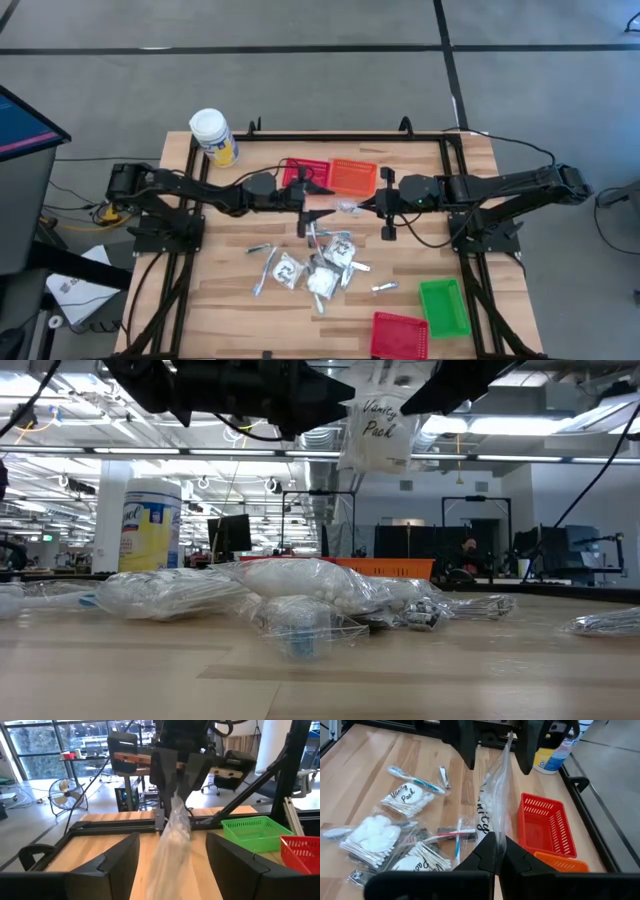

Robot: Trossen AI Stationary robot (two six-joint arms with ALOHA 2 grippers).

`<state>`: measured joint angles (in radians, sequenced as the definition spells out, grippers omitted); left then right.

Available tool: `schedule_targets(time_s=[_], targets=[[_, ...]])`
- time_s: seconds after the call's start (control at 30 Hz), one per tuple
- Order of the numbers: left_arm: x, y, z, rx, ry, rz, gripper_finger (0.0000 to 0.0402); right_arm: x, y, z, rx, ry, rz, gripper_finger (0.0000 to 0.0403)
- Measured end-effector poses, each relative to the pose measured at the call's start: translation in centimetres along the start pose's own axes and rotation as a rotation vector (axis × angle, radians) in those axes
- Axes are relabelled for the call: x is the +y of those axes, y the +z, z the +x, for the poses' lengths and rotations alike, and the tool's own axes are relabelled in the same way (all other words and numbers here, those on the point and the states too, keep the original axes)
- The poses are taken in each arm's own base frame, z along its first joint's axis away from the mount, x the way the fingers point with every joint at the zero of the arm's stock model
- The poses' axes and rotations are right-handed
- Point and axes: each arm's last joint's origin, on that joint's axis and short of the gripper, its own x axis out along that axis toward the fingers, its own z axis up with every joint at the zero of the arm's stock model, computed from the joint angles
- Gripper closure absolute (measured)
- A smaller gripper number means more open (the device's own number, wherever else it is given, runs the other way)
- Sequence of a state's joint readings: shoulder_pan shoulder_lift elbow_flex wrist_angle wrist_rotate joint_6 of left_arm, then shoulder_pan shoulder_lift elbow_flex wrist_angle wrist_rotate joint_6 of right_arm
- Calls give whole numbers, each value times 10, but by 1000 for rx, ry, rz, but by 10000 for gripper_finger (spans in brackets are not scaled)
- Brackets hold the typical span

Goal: Pick & Place Travel size toiletries
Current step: Put the white cotton pack into the orange bin

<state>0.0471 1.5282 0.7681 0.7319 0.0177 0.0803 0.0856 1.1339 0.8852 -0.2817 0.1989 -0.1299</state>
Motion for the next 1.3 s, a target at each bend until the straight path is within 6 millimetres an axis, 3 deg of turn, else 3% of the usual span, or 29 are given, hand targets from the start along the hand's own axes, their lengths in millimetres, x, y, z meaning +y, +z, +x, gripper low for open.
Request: schedule_targets(time_s=[0.33,0.7,1.13,1.3], targets=[[0,0,2,-39,3,-7,215,0,0,0,2,0,24,403],[-1,1,2,-53,-37,0,391,0,0,0,1,0,25,403],[2,1,1,-24,-25,-7,401,3,-1,7,18,7,33,400],[10,1,-4,39,-5,-10,401,3,-1,6,15,-2,64,360]])
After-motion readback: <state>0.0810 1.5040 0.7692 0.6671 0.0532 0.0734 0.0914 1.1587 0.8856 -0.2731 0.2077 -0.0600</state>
